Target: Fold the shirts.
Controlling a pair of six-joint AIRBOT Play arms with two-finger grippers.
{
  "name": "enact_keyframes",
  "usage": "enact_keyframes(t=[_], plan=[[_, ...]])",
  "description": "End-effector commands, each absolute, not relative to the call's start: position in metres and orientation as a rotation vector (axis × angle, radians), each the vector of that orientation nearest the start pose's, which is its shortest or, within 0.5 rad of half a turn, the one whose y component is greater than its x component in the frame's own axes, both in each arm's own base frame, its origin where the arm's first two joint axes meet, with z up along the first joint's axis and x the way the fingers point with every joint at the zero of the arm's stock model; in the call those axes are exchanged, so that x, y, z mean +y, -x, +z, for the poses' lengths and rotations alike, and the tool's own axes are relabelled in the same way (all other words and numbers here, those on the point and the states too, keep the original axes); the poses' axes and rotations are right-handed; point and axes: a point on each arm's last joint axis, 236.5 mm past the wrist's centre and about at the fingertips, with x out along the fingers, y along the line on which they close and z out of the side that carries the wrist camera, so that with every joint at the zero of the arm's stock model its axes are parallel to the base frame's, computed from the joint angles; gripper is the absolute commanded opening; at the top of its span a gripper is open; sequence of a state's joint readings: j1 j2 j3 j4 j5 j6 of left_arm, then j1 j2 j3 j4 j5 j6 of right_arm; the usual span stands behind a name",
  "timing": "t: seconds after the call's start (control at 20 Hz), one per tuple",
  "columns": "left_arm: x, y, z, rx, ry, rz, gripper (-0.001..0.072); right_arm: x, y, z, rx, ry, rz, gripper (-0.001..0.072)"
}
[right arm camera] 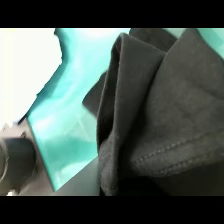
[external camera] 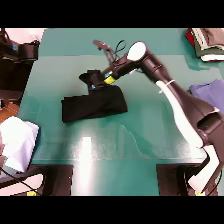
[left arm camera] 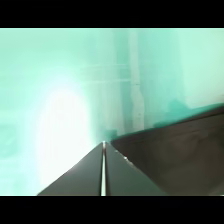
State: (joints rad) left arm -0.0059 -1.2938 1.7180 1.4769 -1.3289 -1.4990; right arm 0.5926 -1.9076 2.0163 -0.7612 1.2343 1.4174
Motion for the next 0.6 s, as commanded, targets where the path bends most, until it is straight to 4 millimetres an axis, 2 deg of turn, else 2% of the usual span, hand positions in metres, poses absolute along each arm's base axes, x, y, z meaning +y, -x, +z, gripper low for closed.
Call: enact_keyframes(t=[0.0, 0.2, 0.25, 0.3, 0.35, 0.4, 0.45, 0.55], plan=[[-0.013, -0.431, 0.207, 0.912, -0.016, -0.095, 0.0022, 0.488, -0.381, 0.066, 1.116, -0.233, 1.136, 0.0023], [-0.014, -0.427, 0.204, 0.929, -0.014, -0.099, 0.0022, 0.518, -0.383, 0.043, 1.047, -0.252, 1.116, 0.0032], [-0.014, -0.427, 0.204, 0.932, -0.013, -0.1, 0.0022, 0.524, -0.379, 0.042, 1.023, -0.232, 1.135, 0.0215], [-0.015, -0.427, 0.204, 0.932, -0.01, -0.102, 0.0022, 0.535, -0.372, 0.047, 0.98, -0.213, 1.181, 0.0487], [-0.016, -0.427, 0.204, 0.932, -0.008, -0.105, 0.0022, 0.545, -0.365, 0.056, 0.94, -0.221, 1.221, 0.0658], [-0.018, -0.427, 0.204, 0.931, -0.002, -0.111, 0.0021, 0.555, -0.357, 0.069, 0.9, -0.22, 1.267, 0.07], [-0.019, -0.426, 0.204, 0.932, 0.001, -0.114, 0.0022, 0.557, -0.354, 0.082, 0.856, -0.188, 1.3, 0.0699], [-0.019, -0.423, 0.202, 0.95, 0.002, -0.117, 0.0022, 0.543, -0.362, 0.106, 0.808, -0.166, 1.286, 0.0697]])
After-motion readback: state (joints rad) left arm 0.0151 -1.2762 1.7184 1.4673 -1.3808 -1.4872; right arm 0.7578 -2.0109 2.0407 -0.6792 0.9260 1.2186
